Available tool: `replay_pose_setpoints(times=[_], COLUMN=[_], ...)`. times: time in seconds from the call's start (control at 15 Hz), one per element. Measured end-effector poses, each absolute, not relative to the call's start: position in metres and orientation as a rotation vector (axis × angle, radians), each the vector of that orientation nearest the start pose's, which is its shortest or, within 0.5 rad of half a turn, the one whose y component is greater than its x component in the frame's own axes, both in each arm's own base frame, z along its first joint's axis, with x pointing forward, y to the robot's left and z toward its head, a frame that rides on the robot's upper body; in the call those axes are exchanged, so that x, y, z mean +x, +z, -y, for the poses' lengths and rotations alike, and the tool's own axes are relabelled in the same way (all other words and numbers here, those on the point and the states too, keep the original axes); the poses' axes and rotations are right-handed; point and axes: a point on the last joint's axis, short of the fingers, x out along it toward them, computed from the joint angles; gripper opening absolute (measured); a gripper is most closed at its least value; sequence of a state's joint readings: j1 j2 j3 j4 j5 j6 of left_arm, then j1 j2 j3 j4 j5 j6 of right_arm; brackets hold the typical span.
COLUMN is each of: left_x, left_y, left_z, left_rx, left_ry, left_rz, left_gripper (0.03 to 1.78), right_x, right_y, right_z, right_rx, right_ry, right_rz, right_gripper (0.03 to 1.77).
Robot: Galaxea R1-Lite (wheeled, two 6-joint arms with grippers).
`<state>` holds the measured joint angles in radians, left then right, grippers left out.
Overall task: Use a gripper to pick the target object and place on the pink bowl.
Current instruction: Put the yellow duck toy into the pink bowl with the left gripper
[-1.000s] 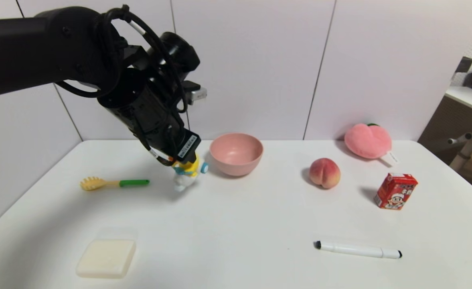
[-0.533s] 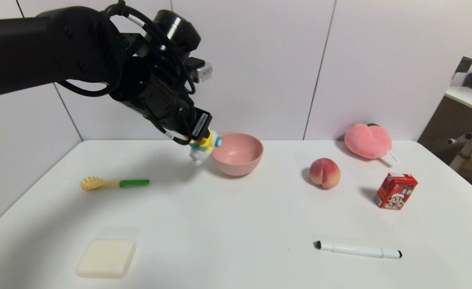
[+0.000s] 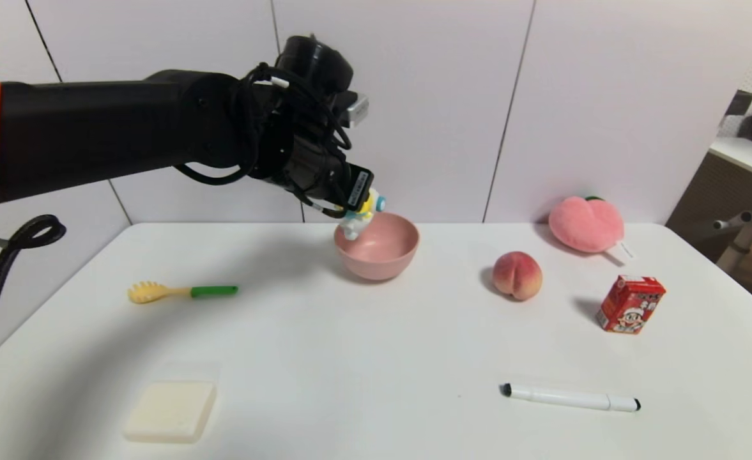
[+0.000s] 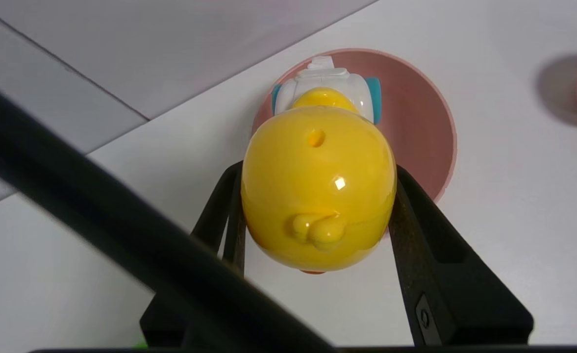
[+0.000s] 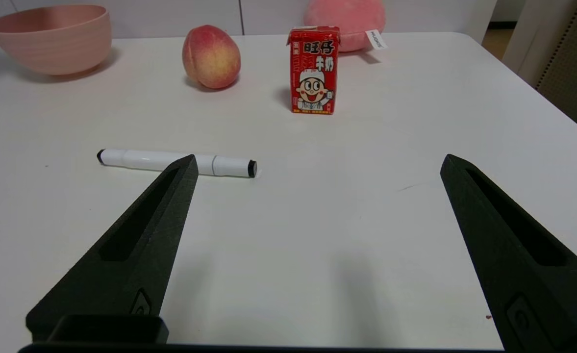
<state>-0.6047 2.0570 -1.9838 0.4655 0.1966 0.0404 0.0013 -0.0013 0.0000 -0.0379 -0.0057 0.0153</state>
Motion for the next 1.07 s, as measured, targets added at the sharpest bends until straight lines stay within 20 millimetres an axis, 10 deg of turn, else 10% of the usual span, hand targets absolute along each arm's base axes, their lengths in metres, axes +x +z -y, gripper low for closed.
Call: replay_pose_setpoints(times=[1.07], left_x=[0.368], left_y=[0.224], left_z=[0.251], left_rx=[0.283], left_ry=[-0.412], left_rz=[-0.549], left_gripper=[0.87], right_x=[-0.023], right_y=[0.079], right_z=[0.000], right_rx=[0.015], right_ry=[-0.004], right_rz=[0.039], right_gripper=[1.71])
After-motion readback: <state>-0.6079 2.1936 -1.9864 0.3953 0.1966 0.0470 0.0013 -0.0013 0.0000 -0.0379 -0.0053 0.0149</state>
